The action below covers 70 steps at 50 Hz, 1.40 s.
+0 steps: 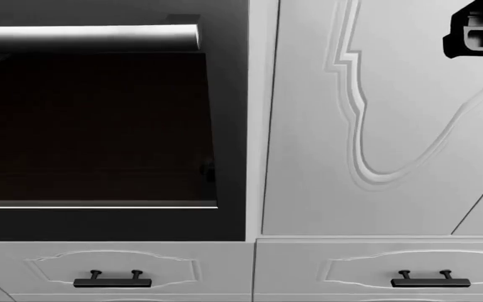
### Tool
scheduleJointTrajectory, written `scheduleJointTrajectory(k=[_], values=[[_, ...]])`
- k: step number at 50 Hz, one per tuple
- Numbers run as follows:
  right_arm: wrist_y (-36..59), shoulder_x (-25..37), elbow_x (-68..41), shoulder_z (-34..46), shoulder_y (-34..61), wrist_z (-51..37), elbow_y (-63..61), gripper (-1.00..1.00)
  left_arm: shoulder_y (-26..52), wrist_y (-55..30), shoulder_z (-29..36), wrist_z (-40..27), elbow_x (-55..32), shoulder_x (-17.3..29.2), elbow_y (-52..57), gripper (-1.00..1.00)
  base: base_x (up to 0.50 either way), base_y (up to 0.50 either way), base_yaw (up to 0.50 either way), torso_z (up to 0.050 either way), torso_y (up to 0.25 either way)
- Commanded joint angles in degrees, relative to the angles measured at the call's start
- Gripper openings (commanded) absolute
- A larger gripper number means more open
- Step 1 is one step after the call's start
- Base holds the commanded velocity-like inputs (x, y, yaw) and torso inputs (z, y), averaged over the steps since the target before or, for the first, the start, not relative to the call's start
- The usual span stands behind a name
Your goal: Open the microwave door
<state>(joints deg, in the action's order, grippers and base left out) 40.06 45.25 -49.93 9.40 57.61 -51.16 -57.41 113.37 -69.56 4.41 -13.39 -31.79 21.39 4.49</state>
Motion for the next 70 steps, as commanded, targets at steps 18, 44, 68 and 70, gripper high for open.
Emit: scheduleJointTrajectory(k=[18, 44, 68, 70], values=[[0.1, 0.57, -0.91, 1.78, 1.87, -1.12, 0.31, 1.0, 2.26, -0.91, -1.88, 2.68, -2.95, -0.7, 4.95, 1.0, 0.0, 0.0, 0.0, 0.0, 0.004], [0.43, 1.12, -2.01, 3.2, 3.7, -2.21, 0.32, 1.0, 1.21, 2.55, 0.09, 3.08, -0.31, 3.03, 2.66, 1.0, 0.0, 0.0, 0.0, 0.0, 0.001], [1.0, 1.3, -3.36, 4.46, 6.15, -3.17, 0.28, 1.0, 5.05, 2.65, 0.7, 3.44, 0.17, 4.62, 1.86, 1.0, 0.0, 0.0, 0.0, 0.0, 0.0], [0.98, 1.54, -3.71, 4.28, 6.26, -3.35, 0.17, 1.0, 5.53, 2.5, 0.67, 3.47, 0.0, 4.48, 1.91, 1.0, 0.0, 0.0, 0.0, 0.0, 0.0]])
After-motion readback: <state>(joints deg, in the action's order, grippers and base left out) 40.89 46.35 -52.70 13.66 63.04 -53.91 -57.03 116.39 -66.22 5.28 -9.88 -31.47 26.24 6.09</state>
